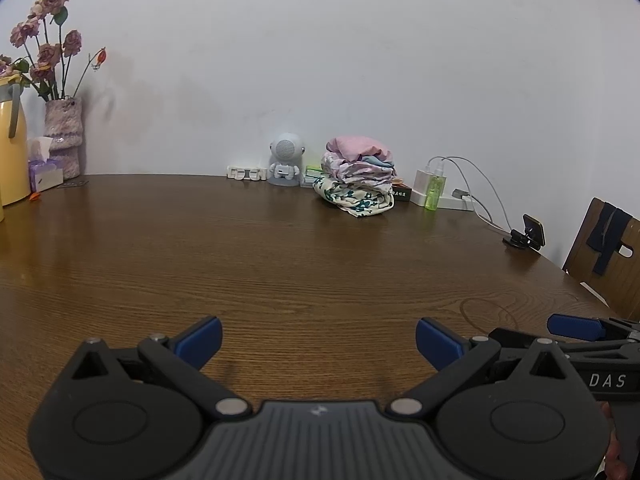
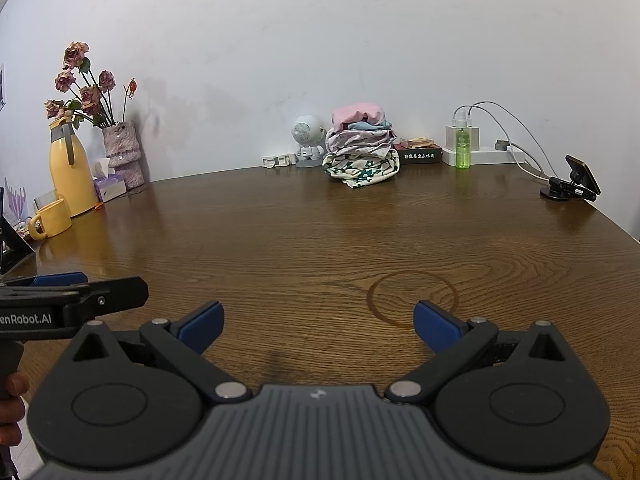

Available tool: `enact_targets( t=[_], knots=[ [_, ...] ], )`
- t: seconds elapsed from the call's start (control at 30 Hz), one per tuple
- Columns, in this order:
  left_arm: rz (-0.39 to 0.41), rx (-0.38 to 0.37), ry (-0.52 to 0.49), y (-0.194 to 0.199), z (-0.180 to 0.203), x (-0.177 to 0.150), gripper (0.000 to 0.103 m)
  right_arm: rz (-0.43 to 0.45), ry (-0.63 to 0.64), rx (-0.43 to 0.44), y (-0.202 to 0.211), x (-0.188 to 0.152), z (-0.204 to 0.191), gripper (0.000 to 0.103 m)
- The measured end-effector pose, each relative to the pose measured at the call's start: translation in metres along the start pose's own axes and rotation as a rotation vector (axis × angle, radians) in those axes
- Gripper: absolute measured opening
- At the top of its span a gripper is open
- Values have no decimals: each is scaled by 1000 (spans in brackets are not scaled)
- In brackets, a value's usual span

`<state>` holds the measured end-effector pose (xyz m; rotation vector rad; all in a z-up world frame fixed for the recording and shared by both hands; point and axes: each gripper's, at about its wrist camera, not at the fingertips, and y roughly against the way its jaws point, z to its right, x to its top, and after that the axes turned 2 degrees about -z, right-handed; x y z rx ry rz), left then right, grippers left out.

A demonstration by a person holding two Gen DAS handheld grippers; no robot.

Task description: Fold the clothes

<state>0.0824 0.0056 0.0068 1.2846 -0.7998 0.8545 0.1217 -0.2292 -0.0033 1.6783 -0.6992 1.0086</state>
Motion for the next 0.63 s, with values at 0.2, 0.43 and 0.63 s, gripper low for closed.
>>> enact_targets(
  t=[0.2,0.43,0.63],
  knots=[
    [-1,1,0,-1,1,0,103,1,2,2,0,0,0,103],
    [-1,-3,1,-1,2,-1,103,1,1,1,1,0,-1,103],
    [-8,-37,32,-1,-2,-2,103,-3,3,2,0,0,-1,103]
  ],
)
